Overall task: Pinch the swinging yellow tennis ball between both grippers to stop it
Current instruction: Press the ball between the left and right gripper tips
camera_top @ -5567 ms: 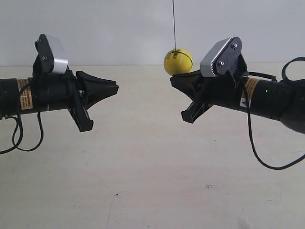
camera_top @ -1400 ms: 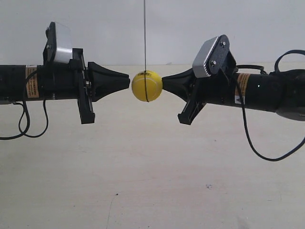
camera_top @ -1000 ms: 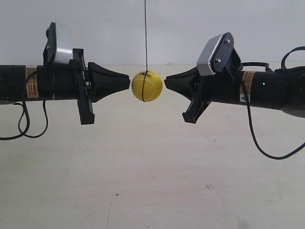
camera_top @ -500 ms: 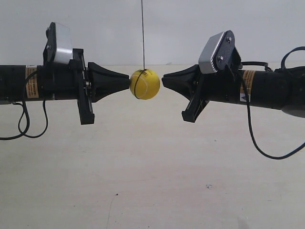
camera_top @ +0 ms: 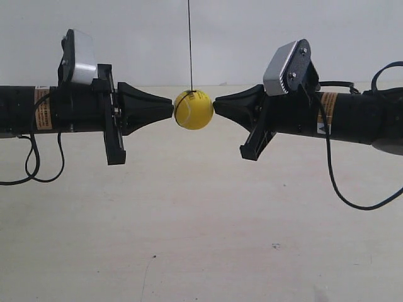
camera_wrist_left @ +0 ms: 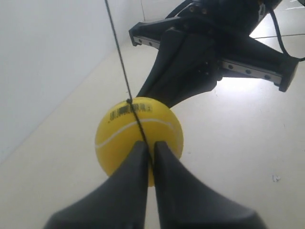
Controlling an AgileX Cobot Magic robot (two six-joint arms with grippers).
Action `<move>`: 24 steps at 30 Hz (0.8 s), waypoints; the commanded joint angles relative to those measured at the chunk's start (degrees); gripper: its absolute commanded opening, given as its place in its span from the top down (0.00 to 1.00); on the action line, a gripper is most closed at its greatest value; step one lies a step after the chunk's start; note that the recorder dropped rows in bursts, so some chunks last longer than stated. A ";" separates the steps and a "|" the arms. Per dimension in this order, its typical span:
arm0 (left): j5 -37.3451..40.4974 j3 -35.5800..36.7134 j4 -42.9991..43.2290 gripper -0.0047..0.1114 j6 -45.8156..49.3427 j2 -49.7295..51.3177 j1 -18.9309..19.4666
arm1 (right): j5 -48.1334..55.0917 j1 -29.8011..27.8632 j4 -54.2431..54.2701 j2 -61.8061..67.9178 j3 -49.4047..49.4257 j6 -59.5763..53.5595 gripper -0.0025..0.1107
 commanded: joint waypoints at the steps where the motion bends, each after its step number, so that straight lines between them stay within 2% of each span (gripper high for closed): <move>1: -0.14 -0.25 0.06 0.92 0.18 0.13 -2.57 | -0.92 -0.40 -0.34 -0.42 -0.33 0.58 0.98; 24: 5.60 -0.48 0.06 0.92 0.56 0.13 -3.06 | -1.13 -0.40 -0.48 -0.42 -0.33 0.58 0.98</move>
